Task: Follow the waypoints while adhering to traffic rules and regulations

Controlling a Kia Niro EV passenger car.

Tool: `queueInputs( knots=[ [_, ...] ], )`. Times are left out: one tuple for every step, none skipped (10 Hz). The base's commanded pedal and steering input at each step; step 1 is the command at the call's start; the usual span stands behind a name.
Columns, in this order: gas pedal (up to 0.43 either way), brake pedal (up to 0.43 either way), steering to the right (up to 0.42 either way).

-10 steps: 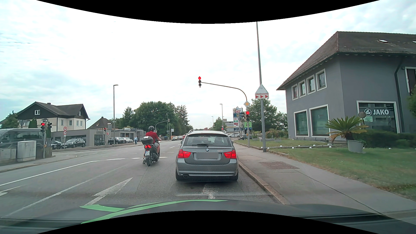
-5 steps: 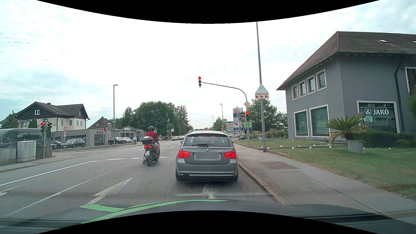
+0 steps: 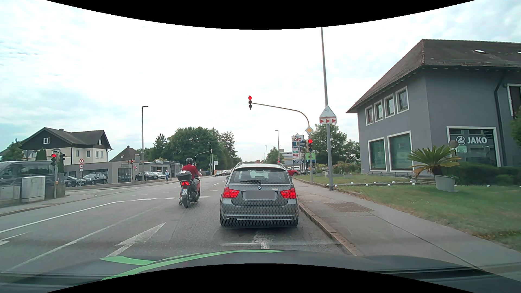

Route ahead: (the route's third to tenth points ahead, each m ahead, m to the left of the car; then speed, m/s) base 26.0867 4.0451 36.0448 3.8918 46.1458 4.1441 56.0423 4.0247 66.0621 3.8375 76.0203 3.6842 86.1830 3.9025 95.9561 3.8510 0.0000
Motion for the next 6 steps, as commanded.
queueInputs(
  knots=[
    [0.0, 0.238, 0.001],
    [0.0, 0.238, 0.001],
    [0.0, 0.244, 0.001],
    [0.0, 0.293, 0.001],
    [0.0, 0.378, 0.001],
    [0.0, 0.421, 0.001]
  ],
)
